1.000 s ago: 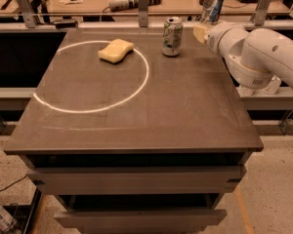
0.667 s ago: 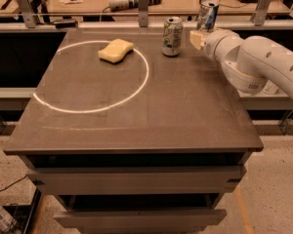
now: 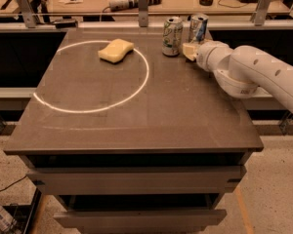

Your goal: Move redbull can near 7up can

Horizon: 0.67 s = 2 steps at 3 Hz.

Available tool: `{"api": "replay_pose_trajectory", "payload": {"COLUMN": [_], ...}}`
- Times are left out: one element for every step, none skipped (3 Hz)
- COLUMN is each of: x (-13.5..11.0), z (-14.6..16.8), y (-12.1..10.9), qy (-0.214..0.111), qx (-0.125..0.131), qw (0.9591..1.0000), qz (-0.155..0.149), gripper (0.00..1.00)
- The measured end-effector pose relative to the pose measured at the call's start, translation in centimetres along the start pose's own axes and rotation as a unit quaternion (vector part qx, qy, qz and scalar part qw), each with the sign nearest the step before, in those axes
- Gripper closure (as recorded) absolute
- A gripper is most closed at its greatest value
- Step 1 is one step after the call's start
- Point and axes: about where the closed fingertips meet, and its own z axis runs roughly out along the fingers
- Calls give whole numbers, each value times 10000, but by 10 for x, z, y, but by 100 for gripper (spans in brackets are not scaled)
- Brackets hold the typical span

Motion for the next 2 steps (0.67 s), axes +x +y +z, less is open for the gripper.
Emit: {"api": "replay_pose_trajectory", "payload": {"x": [2,2], "z": [1,2], "y": [0,2], "qy": [13,13], "qx": [-8,-22], "qw": [10000,10000], "qz": [-5,-4], "gripper": [100,82]}}
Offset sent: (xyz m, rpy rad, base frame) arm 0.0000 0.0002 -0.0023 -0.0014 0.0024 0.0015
